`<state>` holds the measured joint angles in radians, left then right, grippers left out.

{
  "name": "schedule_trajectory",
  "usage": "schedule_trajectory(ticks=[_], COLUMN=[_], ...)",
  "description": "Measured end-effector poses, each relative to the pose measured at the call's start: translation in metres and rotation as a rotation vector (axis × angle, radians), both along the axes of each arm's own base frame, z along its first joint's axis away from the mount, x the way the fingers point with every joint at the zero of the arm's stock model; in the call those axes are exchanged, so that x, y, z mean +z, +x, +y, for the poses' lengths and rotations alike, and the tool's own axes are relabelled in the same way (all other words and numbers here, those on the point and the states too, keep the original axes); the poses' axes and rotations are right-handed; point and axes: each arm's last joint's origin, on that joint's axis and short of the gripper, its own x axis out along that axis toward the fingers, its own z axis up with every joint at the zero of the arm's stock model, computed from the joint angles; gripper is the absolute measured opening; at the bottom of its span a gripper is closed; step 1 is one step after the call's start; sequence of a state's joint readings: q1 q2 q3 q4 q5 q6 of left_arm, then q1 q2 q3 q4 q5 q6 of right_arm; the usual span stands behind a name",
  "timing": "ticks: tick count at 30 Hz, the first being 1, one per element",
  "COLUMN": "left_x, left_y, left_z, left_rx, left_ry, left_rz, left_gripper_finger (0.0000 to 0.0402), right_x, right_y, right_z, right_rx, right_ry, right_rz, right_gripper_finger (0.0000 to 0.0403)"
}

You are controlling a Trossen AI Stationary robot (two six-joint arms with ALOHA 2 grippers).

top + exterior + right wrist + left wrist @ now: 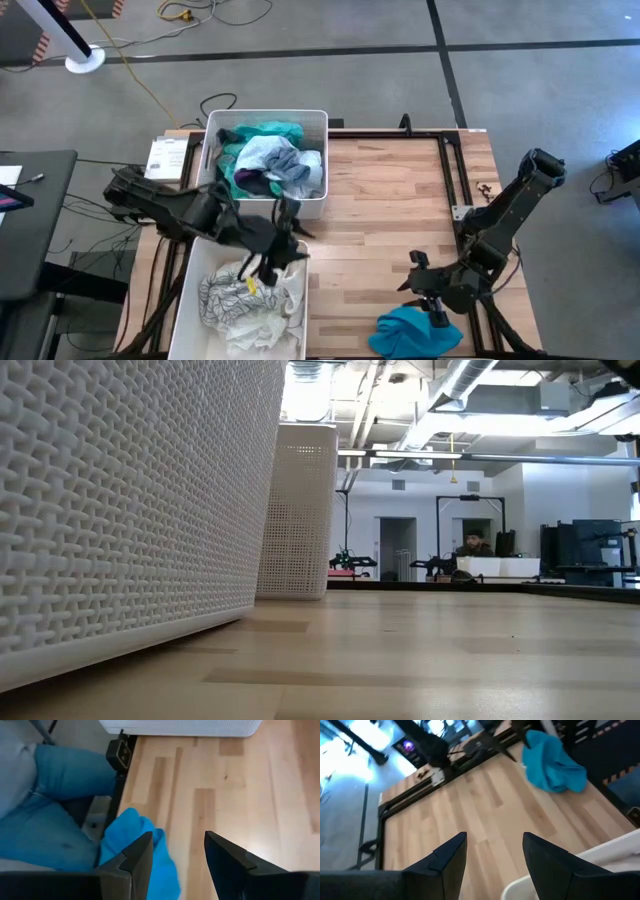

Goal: Sort clothes
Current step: Put the blue shorts into the top laundry bin

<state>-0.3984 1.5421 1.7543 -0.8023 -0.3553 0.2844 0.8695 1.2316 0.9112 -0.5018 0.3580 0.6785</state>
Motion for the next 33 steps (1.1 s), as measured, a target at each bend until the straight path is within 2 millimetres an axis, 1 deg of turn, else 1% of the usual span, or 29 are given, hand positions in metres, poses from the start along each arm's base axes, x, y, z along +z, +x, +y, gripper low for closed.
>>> schedule_trajectory(ticks=[5,10,14,17,22,28,33], left_x=[-0.028,-0.049,-0.059,-0.063,-0.069,-0.07,-0.07], left_y=[0.007,0.01,0.012,0.011,0.01,0.009,0.008], left_z=[-0.018,-0.028,-0.035,-0.042,-0.047,-0.049,-0.051], left_rx=[-0.056,-0.101,-0.177,-0.25,-0.279,-0.303,-0.333], left_ry=[0.011,-0.006,-0.053,-0.08,-0.074,-0.107,-0.125], left_rz=[-0.019,-0.019,-0.034,-0.045,-0.058,-0.043,-0.036], left_gripper_finger=[0.0186,0.0186,0.0186,0.0186,0.0186,0.0186,0.0186], right_x=[-0.003,-0.02,-0.034,-0.046,-0.059,-0.069,-0.087], right_y=[-0.006,-0.005,-0.001,0.001,0.004,0.008,0.01], right_z=[0.009,0.021,0.028,0.033,0.04,0.045,0.05], right_rx=[-0.033,-0.059,-0.095,-0.112,-0.128,-0.15,-0.175], right_ry=[0.062,0.068,0.068,0.07,0.107,0.115,0.084], right_rz=[0.035,0.113,0.178,0.235,0.32,0.344,0.4], right_gripper_finger=[0.0191,0.0193,0.021,0.0232,0.0263,0.0271,0.0271])
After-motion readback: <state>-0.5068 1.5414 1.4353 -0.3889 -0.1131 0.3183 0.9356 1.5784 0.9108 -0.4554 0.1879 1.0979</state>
